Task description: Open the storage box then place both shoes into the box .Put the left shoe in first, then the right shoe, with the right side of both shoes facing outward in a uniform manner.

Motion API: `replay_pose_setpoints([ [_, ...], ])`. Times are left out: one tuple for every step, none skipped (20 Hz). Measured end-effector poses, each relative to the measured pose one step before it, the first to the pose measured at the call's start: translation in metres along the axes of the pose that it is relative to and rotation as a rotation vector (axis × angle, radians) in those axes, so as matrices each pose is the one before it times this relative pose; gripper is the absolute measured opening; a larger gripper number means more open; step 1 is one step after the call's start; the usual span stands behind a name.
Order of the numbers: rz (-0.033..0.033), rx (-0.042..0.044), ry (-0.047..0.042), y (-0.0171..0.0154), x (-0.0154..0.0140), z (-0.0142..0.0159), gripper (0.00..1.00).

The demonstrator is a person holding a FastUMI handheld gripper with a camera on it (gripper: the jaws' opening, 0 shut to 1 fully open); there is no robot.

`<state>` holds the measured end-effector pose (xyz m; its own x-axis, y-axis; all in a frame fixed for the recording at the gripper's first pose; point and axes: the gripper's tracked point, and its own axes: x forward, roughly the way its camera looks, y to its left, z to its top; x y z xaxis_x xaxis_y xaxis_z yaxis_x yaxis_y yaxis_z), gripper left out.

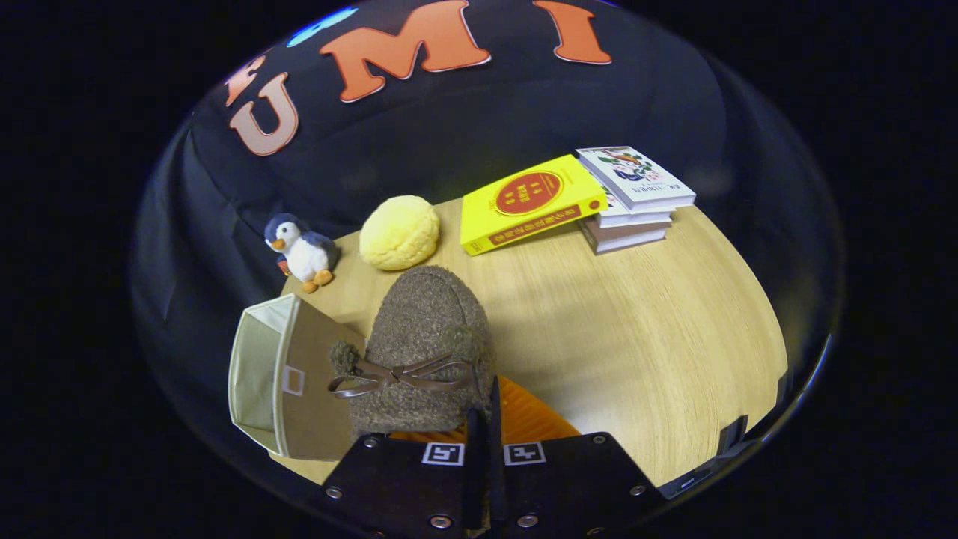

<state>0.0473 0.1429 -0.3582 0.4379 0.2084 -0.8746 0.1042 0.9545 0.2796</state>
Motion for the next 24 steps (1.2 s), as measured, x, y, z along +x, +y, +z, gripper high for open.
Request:
replay_pose_setpoints([
  [0.00495,-0.01368,0.0016,0.01469,-0.00312,0.00238,0.05],
  [0.00622,-0.00414,0.00695,0.01415,-0.00231,0.00058,0.05],
  [0.01108,-0.00004,0.00414,0.01773,-0.00101,0.00123,0.05],
  [0.01343,0.00074,-0.00011,0.01783,-0.00192,0.00196,0.05],
  [0.01274,-0.00326,-0.00436,0.01842,-0.00213,0.00222,0.05],
  [0.01158,-0.00948,-0.00408,0.01879,-0.00022,0.0017,0.05],
  [0.00962,-0.00845,0.00085,0.0153,0.00065,-0.00013,0.05],
  [0.01307,-0.00448,0.00614,0.01841,0.00215,-0.00216,0.05],
  [0.01315,0.00231,0.00564,0.0169,0.00148,-0.00169,0.05],
  [0.00995,0.00536,0.00724,0.01635,0.00289,-0.00094,0.05],
  [0.00781,0.00344,0.00431,0.01422,0.00333,-0.00143,0.05],
  [0.00227,-0.0015,0.00327,0.01166,0.00272,-0.00111,0.05],
  [-0.0026,-0.00399,0.00158,0.00997,0.00414,-0.00085,0.05],
  [-0.00368,-0.00479,0.00334,0.00978,0.00713,-0.00165,0.05],
  [-0.00673,-0.00031,0.00548,0.00765,0.00623,-0.00278,0.05],
  [-0.00695,-0.00297,0.00631,0.00629,0.00581,-0.00398,0.05],
  [-0.01393,-0.00215,0.00838,0.00342,0.00622,-0.00474,0.05],
  [-0.01311,-0.00504,0.01103,0.00238,0.00659,-0.00541,0.05],
  [-0.01403,-0.00796,0.00931,0.00215,0.00713,-0.00475,0.05],
  [-0.01232,-0.00956,0.01018,0.00109,0.00694,-0.00539,0.05],
  [-0.01091,-0.01076,0.00737,0.00082,0.00714,-0.00354,0.05],
  [-0.01763,-0.00924,0.00951,-0.00115,0.00463,-0.00428,0.06],
  [-0.01653,-0.00785,0.01083,-0.00091,0.00465,-0.00436,0.08],
  [-0.01227,-0.00658,0.00577,0.00042,0.00464,-0.00251,0.08],
])
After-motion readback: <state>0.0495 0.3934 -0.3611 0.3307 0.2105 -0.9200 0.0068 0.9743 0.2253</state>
